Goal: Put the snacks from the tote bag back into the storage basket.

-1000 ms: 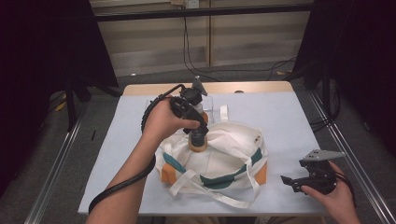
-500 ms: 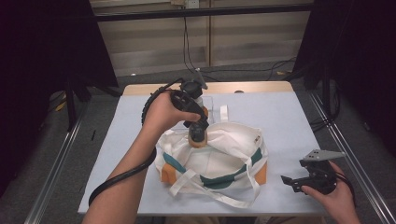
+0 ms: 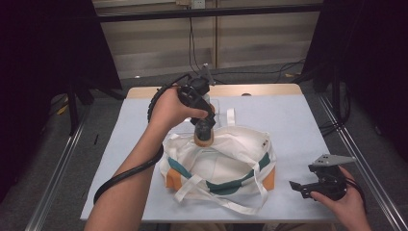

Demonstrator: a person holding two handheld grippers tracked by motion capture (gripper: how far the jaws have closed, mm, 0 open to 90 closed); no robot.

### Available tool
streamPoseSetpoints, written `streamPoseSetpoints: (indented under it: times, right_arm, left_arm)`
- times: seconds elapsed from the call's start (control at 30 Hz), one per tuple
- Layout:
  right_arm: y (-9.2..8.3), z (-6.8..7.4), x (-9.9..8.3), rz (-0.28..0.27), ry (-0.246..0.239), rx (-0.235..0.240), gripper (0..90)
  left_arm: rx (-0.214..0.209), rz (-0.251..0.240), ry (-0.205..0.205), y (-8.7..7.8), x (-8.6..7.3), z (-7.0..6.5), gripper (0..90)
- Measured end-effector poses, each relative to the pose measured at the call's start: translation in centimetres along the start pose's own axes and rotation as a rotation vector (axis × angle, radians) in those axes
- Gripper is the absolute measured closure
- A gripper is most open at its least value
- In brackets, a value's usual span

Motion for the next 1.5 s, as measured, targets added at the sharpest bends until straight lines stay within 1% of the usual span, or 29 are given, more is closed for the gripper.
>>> streamPoseSetpoints:
  times: [0.07, 0.1, 0.13, 0.23, 0.27, 0.33, 0.37, 0.4, 0.47, 0.5, 0.53, 0.57, 0.7, 0.73, 0.8, 0.83, 0.87, 0.9, 0.93, 0.97, 1.0, 1.07, 1.13, 1.23, 1.33, 1.37, 1.4, 1.43, 1.5]
  right_arm:
    - [0.0, 0.0, 0.0, -0.002, -0.005, 0.0, 4.3]
    - [0.0, 0.0, 0.0, -0.002, -0.005, 0.0, 4.3]
    - [0.0, 0.0, 0.0, -0.001, 0.0, 0.0, 4.3]
    - [0.1, 0.0, 0.0, -0.001, -0.005, 0.005, 4.3]
    - [0.1, 0.0, 0.0, 0.001, -0.001, 0.0, 4.3]
    - [0.1, 0.1, 0.0, 0.001, -0.002, 0.003, 4.3]
    - [0.1, 0.1, 0.0, 0.0, -0.002, 0.004, 4.3]
    - [0.1, 0.0, 0.0, -0.001, -0.001, 0.005, 4.3]
    - [0.1, 0.0, 0.0, 0.001, 0.002, 0.001, 4.3]
    - [0.1, 0.0, 0.0, 0.0, -0.002, 0.006, 4.3]
    - [0.1, 0.1, 0.0, -0.001, 0.0, 0.003, 4.3]
    - [0.1, 0.1, 0.0, -0.001, 0.0, 0.003, 4.3]
    - [0.1, 0.0, 0.0, -0.005, -0.003, 0.007, 4.3]
    - [0.1, 0.0, 0.0, -0.003, -0.005, 0.007, 4.3]
    - [0.1, 0.0, 0.0, -0.003, -0.005, 0.008, 4.3]
    - [0.1, 0.0, 0.0, -0.004, -0.003, 0.009, 4.3]
    - [0.1, 0.0, 0.0, 0.0, 0.0, 0.005, 4.3]
    - [0.1, 0.0, 0.0, -0.001, 0.002, 0.005, 4.3]
    - [0.1, 0.0, 0.0, 0.0, 0.001, 0.006, 4.3]
    - [0.1, 0.0, 0.0, -0.004, -0.003, 0.003, 4.3]
    - [0.1, 0.1, 0.0, 0.0, 0.001, 0.005, 4.3]
    - [0.1, 0.0, 0.0, -0.004, -0.002, 0.01, 4.3]
    - [0.0, 0.0, 0.0, -0.003, -0.001, 0.007, 4.3]
    - [0.0, 0.0, 0.0, -0.003, 0.0, 0.008, 4.3]
    - [0.0, 0.0, 0.0, -0.004, -0.002, 0.008, 4.3]
    - [0.0, 0.0, 0.0, -0.004, -0.002, 0.009, 4.3]
    - [0.0, 0.0, 0.0, -0.003, -0.001, 0.008, 4.3]
    - [0.1, 0.0, 0.0, -0.006, -0.005, 0.011, 4.3]
    - [0.1, 0.0, 0.0, -0.005, -0.004, 0.011, 4.3]
  left_arm:
    - [0.001, 0.002, -0.003, 0.0, 0.1, 0.0, 30.9]
    - [0.002, 0.005, 0.002, 0.0, 0.2, 0.1, 30.9]
    - [0.006, 0.0, -0.01, -0.1, 0.3, 0.1, 30.9]
    - [0.009, -0.002, -0.014, -0.1, 0.5, 0.2, 30.9]
    - [0.013, 0.0, -0.009, -0.2, 0.6, 0.2, 30.9]
    - [0.02, -0.001, -0.014, -0.3, 0.8, 0.3, 30.9]
    - [0.022, -0.004, -0.024, -0.4, 0.9, 0.3, 30.9]
    - [0.026, -0.006, -0.019, -0.5, 0.9, 0.3, 30.9]
    - [0.029, -0.009, -0.023, -0.6, 1.1, 0.4, 30.9]
    - [0.023, -0.01, -0.028, -0.6, 1.1, 0.4, 30.9]
    - [0.022, -0.009, -0.021, -0.6, 1.2, 0.5, 30.9]
    - [0.026, -0.006, -0.022, -0.6, 1.3, 0.6, 30.9]
    - [0.03, -0.007, -0.025, -0.6, 1.6, 0.7, 30.9]
    - [0.031, -0.01, -0.036, -0.6, 1.8, 0.7, 30.9]
    - [0.033, -0.009, -0.034, -0.6, 1.8, 0.8, 30.9]
    - [0.037, -0.012, -0.043, -0.6, 1.9, 0.8, 30.9]
    - [0.044, -0.011, -0.04, -0.6, 2.0, 0.9, 30.9]
    - [0.045, -0.013, -0.053, -0.5, 2.0, 0.9, 30.9]
    - [0.052, -0.013, -0.051, -0.5, 2.1, 1.0, 31.0]
    - [0.042, -0.009, -0.043, -0.5, 2.2, 1.1, 31.0]
    - [0.048, -0.009, -0.053, -0.4, 2.2, 1.2, 31.0]
    - [0.05, -0.009, -0.046, -0.4, 2.3, 1.3, 31.0]
    - [0.062, -0.017, -0.055, -0.3, 2.4, 1.3, 31.0]
    - [0.056, -0.019, -0.056, -0.3, 2.6, 1.4, 31.0]
    - [0.059, -0.027, -0.056, -0.2, 2.8, 1.6, 31.1]
    - [0.068, -0.027, -0.06, -0.2, 2.8, 1.7, 31.1]
    - [0.064, -0.026, -0.056, -0.2, 2.9, 1.8, 31.1]
    - [0.07, -0.023, -0.067, -0.1, 2.9, 1.8, 31.1]
    - [0.071, -0.022, -0.068, 0.0, 2.9, 1.9, 31.1]
Point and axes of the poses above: each handheld gripper's, and its own axes: y roughly forward along the jaws, x roughly out of its top, z roughly to its left, the point moved 1 cm from there along y, roughly forward along the jaws, and after that the axes turned 14 degrees about -z, right-handed, at the moved point
